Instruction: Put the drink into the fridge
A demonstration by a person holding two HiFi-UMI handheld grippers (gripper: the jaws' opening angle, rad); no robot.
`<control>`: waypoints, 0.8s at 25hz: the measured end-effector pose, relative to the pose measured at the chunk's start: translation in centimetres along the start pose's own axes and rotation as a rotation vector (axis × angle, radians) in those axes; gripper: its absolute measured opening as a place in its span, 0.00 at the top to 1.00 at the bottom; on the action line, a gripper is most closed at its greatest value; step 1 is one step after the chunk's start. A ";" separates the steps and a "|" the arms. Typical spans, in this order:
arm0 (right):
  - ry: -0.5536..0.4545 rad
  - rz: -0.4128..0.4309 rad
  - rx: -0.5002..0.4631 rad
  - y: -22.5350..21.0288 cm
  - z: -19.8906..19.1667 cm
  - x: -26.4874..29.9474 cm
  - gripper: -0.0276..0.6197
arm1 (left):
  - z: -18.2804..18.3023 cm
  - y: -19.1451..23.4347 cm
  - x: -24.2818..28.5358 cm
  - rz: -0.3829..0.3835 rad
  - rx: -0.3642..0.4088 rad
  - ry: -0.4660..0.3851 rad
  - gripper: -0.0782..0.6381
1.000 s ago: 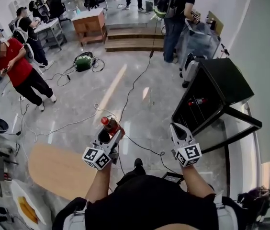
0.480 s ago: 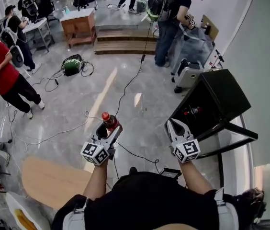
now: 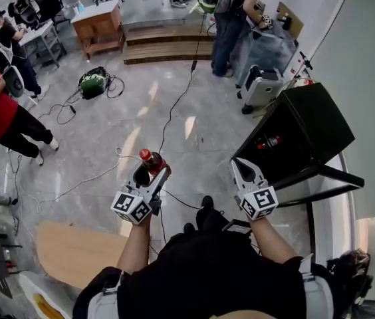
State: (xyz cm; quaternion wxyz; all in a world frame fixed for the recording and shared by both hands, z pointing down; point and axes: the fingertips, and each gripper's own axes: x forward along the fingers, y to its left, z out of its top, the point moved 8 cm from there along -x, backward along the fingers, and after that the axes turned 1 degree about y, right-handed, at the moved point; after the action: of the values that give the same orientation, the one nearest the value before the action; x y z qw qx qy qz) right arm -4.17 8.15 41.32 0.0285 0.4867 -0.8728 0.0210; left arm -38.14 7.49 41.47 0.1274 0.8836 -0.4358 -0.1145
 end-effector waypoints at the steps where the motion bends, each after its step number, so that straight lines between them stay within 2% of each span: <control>1: -0.002 -0.001 0.005 -0.6 0.0 0.6 0.92 | 0.1 0.3 0.7 -0.001 0.002 0.002 0.46; 8: -0.044 0.013 0.021 -5.7 0.6 5.3 0.92 | 1.1 1.7 6.8 0.001 0.014 -0.001 0.46; 13: -0.082 -0.002 -0.002 -10.9 1.5 8.1 0.92 | 1.9 2.5 12.7 0.024 -0.003 -0.012 0.46; 16: -0.086 -0.013 -0.025 -13.9 1.8 9.6 0.92 | 2.4 2.5 16.0 0.034 0.030 -0.014 0.46; 20: -0.093 0.007 -0.006 -16.9 1.4 12.0 0.92 | 3.0 2.8 18.8 0.082 0.076 -0.025 0.46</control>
State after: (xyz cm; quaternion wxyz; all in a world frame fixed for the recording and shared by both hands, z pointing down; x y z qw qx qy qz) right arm 3.90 -11.00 40.87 -0.0107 0.4841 -0.8749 -0.0044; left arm -30.02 -9.56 37.87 0.0930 0.8678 -0.4771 -0.1035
